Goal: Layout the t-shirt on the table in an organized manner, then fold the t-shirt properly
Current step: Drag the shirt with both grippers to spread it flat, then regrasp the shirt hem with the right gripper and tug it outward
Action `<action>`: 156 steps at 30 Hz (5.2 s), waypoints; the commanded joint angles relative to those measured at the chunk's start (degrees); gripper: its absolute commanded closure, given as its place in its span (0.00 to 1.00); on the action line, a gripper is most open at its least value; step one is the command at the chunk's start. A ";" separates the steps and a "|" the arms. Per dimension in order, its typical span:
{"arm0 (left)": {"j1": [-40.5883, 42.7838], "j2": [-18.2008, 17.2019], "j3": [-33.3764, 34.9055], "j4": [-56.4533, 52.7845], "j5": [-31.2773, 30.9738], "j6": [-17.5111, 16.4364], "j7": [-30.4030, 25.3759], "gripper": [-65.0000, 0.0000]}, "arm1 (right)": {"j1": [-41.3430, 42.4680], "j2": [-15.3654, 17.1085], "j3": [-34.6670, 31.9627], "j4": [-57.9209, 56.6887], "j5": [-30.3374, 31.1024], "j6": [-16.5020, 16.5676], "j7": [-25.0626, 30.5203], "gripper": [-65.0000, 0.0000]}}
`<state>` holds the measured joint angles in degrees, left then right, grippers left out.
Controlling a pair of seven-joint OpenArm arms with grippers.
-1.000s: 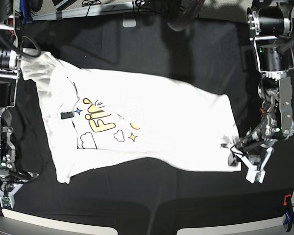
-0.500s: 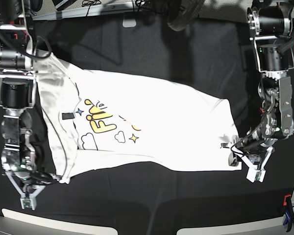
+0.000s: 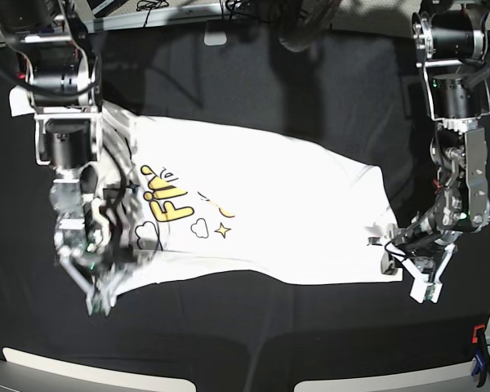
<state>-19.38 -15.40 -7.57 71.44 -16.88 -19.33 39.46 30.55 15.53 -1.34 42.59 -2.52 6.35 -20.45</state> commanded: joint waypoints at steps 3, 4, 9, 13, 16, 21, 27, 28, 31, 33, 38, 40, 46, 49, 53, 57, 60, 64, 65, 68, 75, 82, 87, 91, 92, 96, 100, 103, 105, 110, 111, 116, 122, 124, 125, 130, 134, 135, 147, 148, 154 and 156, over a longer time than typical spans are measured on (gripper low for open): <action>-1.55 -0.66 -0.22 0.85 -0.72 0.22 -1.33 1.00 | 2.40 0.85 0.33 -1.38 -1.86 -3.04 1.55 0.60; -1.55 -0.66 -0.22 0.85 -0.72 0.22 -1.33 1.00 | 2.29 0.85 0.33 -1.40 -1.84 -3.52 1.05 0.60; -1.55 -0.66 -0.22 0.85 -0.72 0.22 -1.33 1.00 | 2.29 1.01 0.33 -1.36 -1.88 -3.72 -0.85 0.61; -1.55 -0.66 -0.22 0.85 -0.70 0.22 -1.33 1.00 | 2.27 2.19 0.31 -1.36 -2.64 -3.80 -3.82 0.61; -1.55 -0.66 -0.22 0.85 -0.70 0.22 -1.36 1.00 | 2.29 3.67 0.31 -1.36 -3.74 -3.82 -5.60 0.76; -1.57 -0.66 -0.22 0.85 -0.68 0.22 -1.68 1.00 | 2.27 6.73 0.31 -1.36 -3.32 -3.82 -7.41 1.00; -1.62 -0.68 -0.22 0.85 -0.44 0.22 -5.31 1.00 | 2.62 9.11 0.31 -1.33 -3.30 -3.78 -7.15 1.00; -1.64 -0.66 -0.22 0.85 -0.24 0.22 -6.10 1.00 | 2.73 9.11 0.31 -1.33 -3.30 -3.76 -6.56 1.00; -1.70 -0.66 -0.22 0.85 3.56 0.22 -8.59 1.00 | 3.15 8.85 0.24 -1.11 -3.23 -3.76 -4.90 1.00; -1.75 -0.68 -0.22 0.85 7.56 0.22 -10.14 1.00 | 3.93 8.76 0.20 -1.09 -3.08 -3.76 -4.55 1.00; -1.77 -0.68 -0.22 0.85 9.86 0.24 -13.97 1.00 | 8.63 8.76 0.20 -1.09 -3.08 -3.08 -4.46 1.00; -2.12 -0.68 -0.20 0.85 9.90 0.24 -14.27 1.00 | 10.99 8.76 0.22 -1.09 -3.08 -1.57 -4.52 1.00; -4.81 -0.68 -0.20 0.20 10.01 0.24 -14.19 1.00 | 16.50 8.72 0.20 -1.09 -2.86 -0.28 -5.68 1.00; -6.64 -0.68 -0.20 -1.11 9.99 0.24 -14.08 1.00 | 17.11 8.72 0.20 -1.09 -2.84 -0.28 -5.73 1.00; -8.13 -0.66 -0.20 -4.79 9.77 0.24 -13.40 1.00 | 16.17 8.50 0.22 -1.09 0.48 0.11 -7.23 1.00; -8.07 -0.66 -0.20 -9.55 9.79 0.24 -13.40 1.00 | 13.84 7.87 0.22 -1.09 1.42 0.26 -6.93 1.00; -8.07 -0.66 -0.22 -12.90 9.79 0.24 -13.40 1.00 | 11.54 7.78 0.22 -1.09 1.42 0.22 -4.61 0.91; -7.93 -0.66 -0.22 -14.84 9.75 0.24 -13.64 1.00 | 8.31 7.76 0.22 -1.09 1.46 0.24 -1.90 0.61; -7.93 -0.66 -0.20 -14.86 9.75 0.24 -13.64 1.00 | 7.45 7.74 0.22 -1.09 1.49 0.22 -1.31 0.61; -7.98 -0.66 -0.22 -14.86 9.73 0.24 -13.75 1.00 | 4.94 7.30 0.22 -1.09 1.49 0.11 1.33 0.61; -7.96 -0.66 -0.22 -14.86 7.26 0.22 -13.81 1.00 | 1.64 3.76 0.22 -1.09 1.40 0.04 3.91 0.61; -7.96 -0.68 -0.22 -14.86 7.41 0.22 -13.79 1.00 | 1.79 3.08 0.22 -1.09 1.18 -4.09 3.15 0.75; -7.96 -0.68 -0.20 -14.86 7.41 0.22 -13.79 1.00 | 1.79 3.39 0.22 -1.09 1.14 -5.46 0.48 1.00; -7.96 -0.68 -0.22 -14.86 7.41 0.22 -13.79 1.00 | 1.81 3.37 0.22 -1.09 -1.20 -6.03 -1.05 1.00; -7.96 -0.68 -0.22 -14.86 7.43 0.22 -13.79 1.00 | 1.81 3.37 0.22 -1.09 -2.03 -6.03 -1.05 1.00; -7.96 -0.66 -0.22 -14.86 7.41 0.22 -13.84 1.00 | 1.86 3.28 0.22 -1.07 -3.10 -5.97 -1.01 1.00; -7.96 -0.66 -0.22 -14.86 7.39 0.22 -13.84 1.00 | 1.99 2.99 0.22 0.31 -3.13 -5.90 -1.31 0.87; -7.96 -0.66 -0.22 -14.86 7.39 0.22 -13.84 1.00 | 1.99 3.02 0.22 2.25 -3.61 -5.90 -1.90 0.61; -7.96 -0.66 -0.22 -14.86 7.37 0.22 -13.84 1.00 | 1.99 2.99 0.22 3.48 -3.48 -5.90 -2.91 0.53; -7.96 -0.66 -0.22 -14.86 7.34 0.22 -13.84 1.00 | 1.97 1.14 0.22 4.50 -3.48 -5.25 -3.32 0.53; -7.96 -0.66 -0.22 -14.86 7.23 0.22 -13.84 1.00 | 1.95 0.48 0.22 4.50 -3.50 -4.98 -3.30 0.53; -7.96 -0.68 -0.22 -14.86 7.21 0.22 -13.79 1.00 | 1.49 -1.62 0.22 4.22 -3.54 -5.03 -2.58 0.53; -7.96 -0.68 -0.22 -14.86 7.21 0.22 -13.81 1.00 | 1.33 -1.33 0.22 2.40 -6.36 -5.07 -2.12 0.53; -7.96 -0.66 -0.22 -14.86 7.21 0.22 -13.79 1.00 | 1.33 -1.36 0.22 1.70 -6.49 -5.07 -1.62 0.53; -7.96 -0.68 -0.22 -14.86 7.21 0.22 -13.79 1.00 | 1.31 -1.40 0.22 1.42 -6.49 -5.05 -1.40 0.53; -7.93 -0.66 -0.22 -14.86 7.21 0.22 -13.77 1.00 | 1.33 -1.27 0.22 -0.94 -6.51 -5.05 -0.39 0.53; -7.93 -0.68 -0.22 -14.86 7.21 0.22 -13.75 1.00 | 1.33 -1.18 0.22 -3.28 -6.71 -5.07 0.76 0.53; -7.93 -0.68 -0.22 -14.86 7.21 0.22 -13.66 1.00 | 1.33 -1.07 0.22 -3.52 -7.48 -5.07 0.74 0.53; -7.93 -0.68 -0.22 -14.86 7.23 0.22 -13.38 1.00 | 1.33 5.81 0.22 -3.52 -8.48 -5.64 -1.46 0.53; -7.93 -0.68 -0.22 -14.86 7.21 0.22 -13.38 1.00 | 1.33 6.40 0.22 -3.52 -7.50 -5.64 -1.46 0.53; -7.96 -0.68 -0.22 -14.86 7.21 0.22 -13.40 1.00 | 1.33 7.30 0.22 -3.52 -5.99 -5.57 -1.40 0.54; -7.96 -0.68 -0.22 -14.86 7.21 0.22 -13.40 1.00 | 1.33 6.97 0.22 -3.52 -5.99 -5.55 -1.40 0.60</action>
<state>-25.43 -15.42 -7.57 55.59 -9.17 -19.33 27.40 30.28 21.74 -1.32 38.39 -8.27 1.45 -22.35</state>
